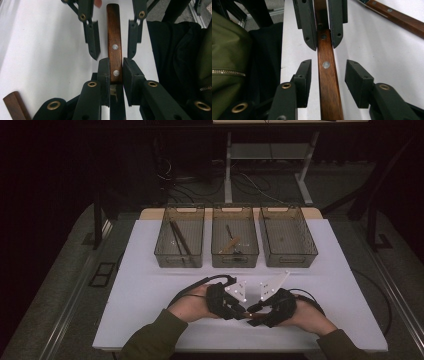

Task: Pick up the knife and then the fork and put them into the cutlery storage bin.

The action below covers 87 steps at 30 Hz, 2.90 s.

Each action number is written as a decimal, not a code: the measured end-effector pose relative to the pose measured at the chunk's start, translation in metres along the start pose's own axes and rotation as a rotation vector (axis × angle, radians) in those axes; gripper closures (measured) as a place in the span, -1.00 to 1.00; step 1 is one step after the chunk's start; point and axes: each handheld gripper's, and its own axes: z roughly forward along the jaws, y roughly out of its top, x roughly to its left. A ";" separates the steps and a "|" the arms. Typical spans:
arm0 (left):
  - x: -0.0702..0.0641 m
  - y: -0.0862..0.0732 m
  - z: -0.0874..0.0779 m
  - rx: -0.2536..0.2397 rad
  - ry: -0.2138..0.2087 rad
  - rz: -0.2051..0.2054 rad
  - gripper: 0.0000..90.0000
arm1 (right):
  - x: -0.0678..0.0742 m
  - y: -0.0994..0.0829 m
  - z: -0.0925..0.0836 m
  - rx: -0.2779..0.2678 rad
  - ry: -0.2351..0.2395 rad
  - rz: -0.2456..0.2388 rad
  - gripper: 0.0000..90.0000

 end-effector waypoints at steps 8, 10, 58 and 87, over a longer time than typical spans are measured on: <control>-0.003 0.002 0.002 0.003 -0.001 0.011 0.71 | 0.004 0.002 0.007 0.036 0.003 -0.012 0.58; -0.003 0.003 0.002 0.013 -0.005 0.008 0.71 | 0.005 0.002 0.006 0.034 0.009 -0.020 0.62; -0.017 -0.145 -0.052 -0.353 0.451 -0.502 -1.00 | -0.030 -0.038 -0.073 -0.099 -0.337 0.312 0.66; -0.020 -0.146 -0.054 -0.383 0.452 -0.516 -1.00 | -0.094 -0.039 -0.147 -0.265 -0.598 0.559 0.66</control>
